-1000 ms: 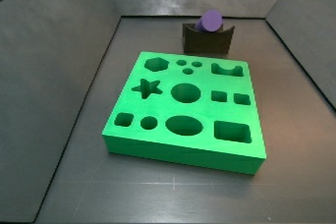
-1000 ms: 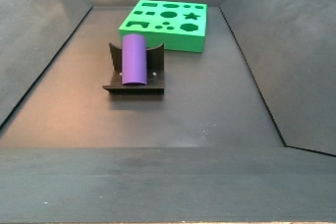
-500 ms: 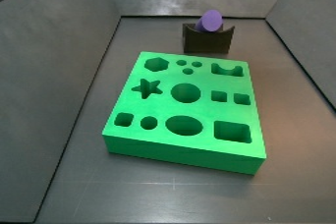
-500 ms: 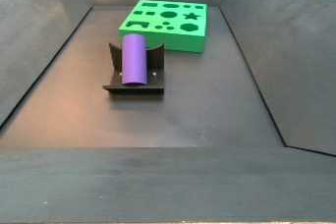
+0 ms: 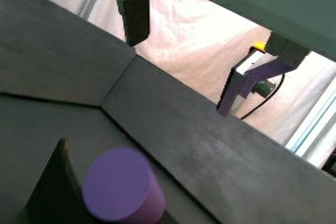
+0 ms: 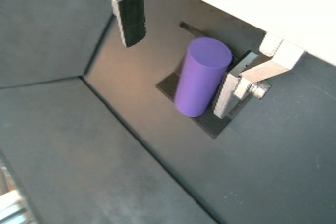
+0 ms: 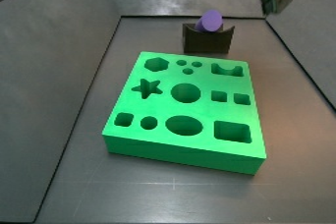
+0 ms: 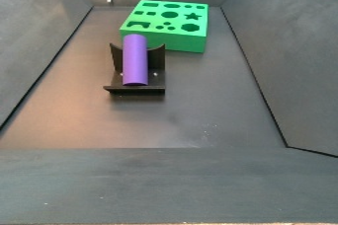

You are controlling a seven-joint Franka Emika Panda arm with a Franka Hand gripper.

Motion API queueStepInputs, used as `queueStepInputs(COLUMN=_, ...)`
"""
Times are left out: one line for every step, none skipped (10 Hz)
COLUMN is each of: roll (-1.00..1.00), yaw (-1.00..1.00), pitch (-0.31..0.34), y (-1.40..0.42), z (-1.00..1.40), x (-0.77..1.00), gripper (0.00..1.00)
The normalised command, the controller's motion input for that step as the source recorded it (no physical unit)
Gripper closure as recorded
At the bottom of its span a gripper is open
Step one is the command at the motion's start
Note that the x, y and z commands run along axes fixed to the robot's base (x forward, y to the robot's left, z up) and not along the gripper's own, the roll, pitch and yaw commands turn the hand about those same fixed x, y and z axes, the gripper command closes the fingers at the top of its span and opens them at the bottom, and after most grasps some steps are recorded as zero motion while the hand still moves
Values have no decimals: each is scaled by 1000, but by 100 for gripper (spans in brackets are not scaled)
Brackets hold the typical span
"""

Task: Pick up the round object. Move up. Place the round object on the fixture. Regrasp the round object. Move to above the board. Insert the round object.
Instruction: Regrasp the round object.

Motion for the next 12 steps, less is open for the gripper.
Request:
queueStepInputs(roll=131, yaw=207, pitch=47, y=57, z=-1000, x=70, gripper=0)
queueStepInputs(roll=119, yaw=190, pitch=-6, y=48, z=-1000, x=83, gripper=0)
queueStepInputs(roll=112, yaw=170, pitch=-43, y=41, z=-1000, x=94, gripper=0)
queueStepInputs(roll=103, yaw=142, pitch=-70, y=39, z=-1000, x=101, gripper=0)
queueStepInputs(roll=95, yaw=115, pitch=-93, y=36, z=-1000, x=109, gripper=0)
queueStepInputs(roll=81, yaw=73, pitch=-112, y=26, z=-998, x=118, gripper=0)
queueStepInputs(roll=78, yaw=42, pitch=-119, y=17, z=-835, x=104, gripper=0)
queueStepInputs(roll=71, yaw=9, pitch=-112, y=10, z=-624, x=82, gripper=0)
queueStepInputs(roll=69, yaw=-11, pitch=-100, y=9, z=-467, x=70, gripper=0)
queueStepInputs(roll=65, yaw=-27, pitch=-87, y=7, z=-315, x=69, gripper=0)
queueStepInputs(roll=48, yaw=-28, pitch=-60, y=-5, z=-189, x=45, gripper=0)
queueStepInputs(roll=42, yaw=-34, pitch=-59, y=-13, z=-168, x=21, gripper=0)
